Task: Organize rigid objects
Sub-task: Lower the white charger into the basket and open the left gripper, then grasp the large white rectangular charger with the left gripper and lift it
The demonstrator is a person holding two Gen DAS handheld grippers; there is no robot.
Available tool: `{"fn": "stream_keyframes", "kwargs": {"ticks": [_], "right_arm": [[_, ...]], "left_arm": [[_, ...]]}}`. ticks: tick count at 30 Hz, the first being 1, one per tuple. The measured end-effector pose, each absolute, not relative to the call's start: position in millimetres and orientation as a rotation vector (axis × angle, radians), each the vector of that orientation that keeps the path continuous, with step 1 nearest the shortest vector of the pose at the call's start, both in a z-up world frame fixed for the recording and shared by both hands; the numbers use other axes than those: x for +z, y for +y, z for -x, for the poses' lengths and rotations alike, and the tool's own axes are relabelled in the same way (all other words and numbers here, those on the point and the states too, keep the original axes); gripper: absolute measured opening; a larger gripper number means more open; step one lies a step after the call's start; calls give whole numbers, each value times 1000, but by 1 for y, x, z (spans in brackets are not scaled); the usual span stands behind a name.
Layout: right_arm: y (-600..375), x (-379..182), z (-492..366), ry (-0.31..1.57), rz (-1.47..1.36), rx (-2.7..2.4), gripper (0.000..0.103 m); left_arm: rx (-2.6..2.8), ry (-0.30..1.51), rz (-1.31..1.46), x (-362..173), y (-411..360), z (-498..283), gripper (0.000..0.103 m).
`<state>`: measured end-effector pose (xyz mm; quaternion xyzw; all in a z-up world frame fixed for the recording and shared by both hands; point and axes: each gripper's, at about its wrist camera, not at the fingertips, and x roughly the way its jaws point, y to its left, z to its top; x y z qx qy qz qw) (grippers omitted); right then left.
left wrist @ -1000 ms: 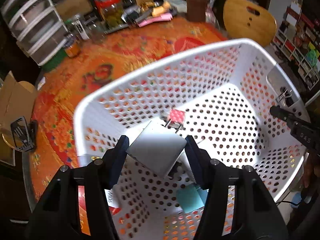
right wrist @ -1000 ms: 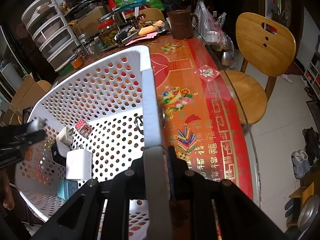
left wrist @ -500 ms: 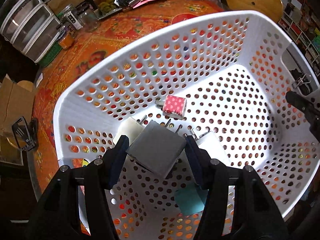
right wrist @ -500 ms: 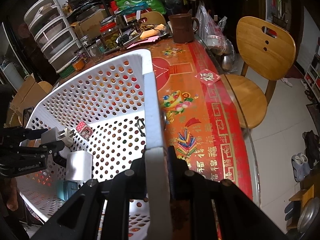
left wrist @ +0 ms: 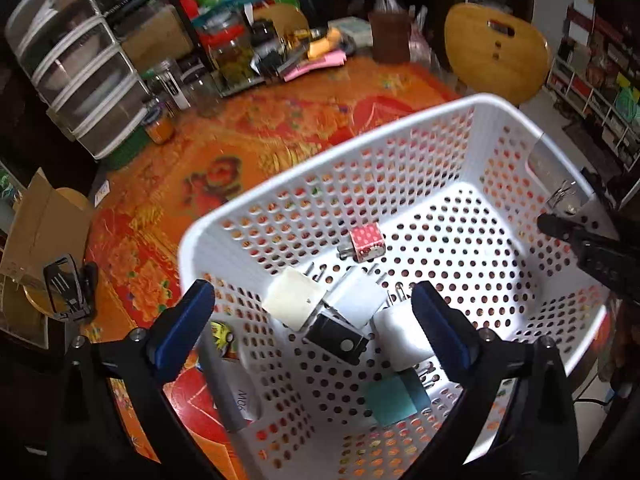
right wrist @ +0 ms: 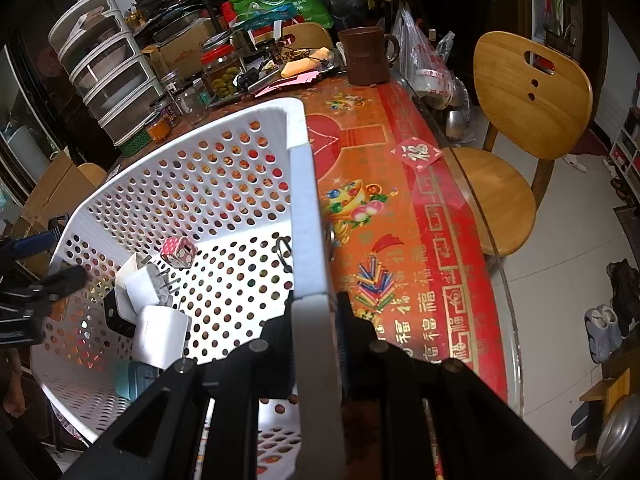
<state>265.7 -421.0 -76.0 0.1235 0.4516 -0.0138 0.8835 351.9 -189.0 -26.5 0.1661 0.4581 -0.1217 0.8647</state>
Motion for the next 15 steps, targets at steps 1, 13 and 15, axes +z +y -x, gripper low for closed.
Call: {"fn": "stream_keyframes", "kwargs": {"ticks": [1,13,15], "right_arm": [[-421,-76,-266,940,-256,-30,14],[-421,-76,-266,941,-257,-28,14],[-422,-77,-266,941,-259,-26,14]], "left_arm": [[-260,940,-335,-21,-182,-348,98],[-113,827,-151,5,-26,-304,102],[-121,873,-113,-19,3,-303,102]]}}
